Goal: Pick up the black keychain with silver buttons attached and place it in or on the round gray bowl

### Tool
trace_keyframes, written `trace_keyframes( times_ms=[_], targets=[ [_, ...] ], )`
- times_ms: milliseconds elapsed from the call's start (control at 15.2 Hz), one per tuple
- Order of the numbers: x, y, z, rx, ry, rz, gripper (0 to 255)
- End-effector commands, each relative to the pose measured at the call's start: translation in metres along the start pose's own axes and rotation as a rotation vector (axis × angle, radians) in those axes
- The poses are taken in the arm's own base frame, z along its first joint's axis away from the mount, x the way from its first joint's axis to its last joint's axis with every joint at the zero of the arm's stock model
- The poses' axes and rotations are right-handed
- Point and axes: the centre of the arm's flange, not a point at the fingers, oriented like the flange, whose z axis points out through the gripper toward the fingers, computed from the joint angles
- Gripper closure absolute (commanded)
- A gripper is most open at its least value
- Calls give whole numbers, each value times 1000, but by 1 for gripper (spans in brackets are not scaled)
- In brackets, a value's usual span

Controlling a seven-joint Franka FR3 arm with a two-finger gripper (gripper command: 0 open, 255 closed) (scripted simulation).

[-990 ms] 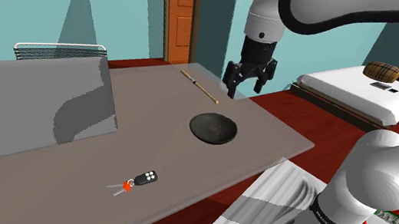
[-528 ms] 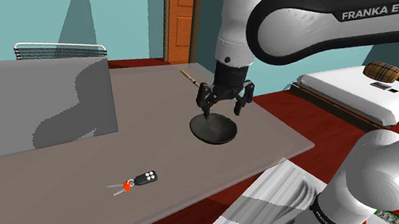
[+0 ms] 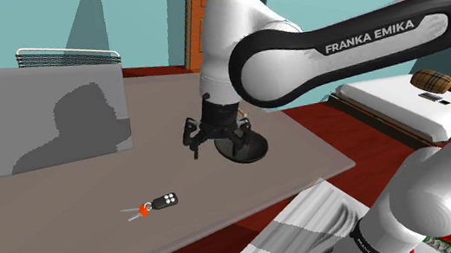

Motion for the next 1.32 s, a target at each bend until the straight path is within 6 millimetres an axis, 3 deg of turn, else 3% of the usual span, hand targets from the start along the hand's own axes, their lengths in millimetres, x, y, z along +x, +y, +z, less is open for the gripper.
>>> trace_keyframes(
  times_ms=[0,594,1056,1254],
  targets=[
    [-6,-21,11,3,-13,42,0],
    [-21,-116,62,11,-60,203,0],
    [-23,-117,99,11,-60,203,0],
    [-23,-117,102,11,-60,203,0]
  ],
)
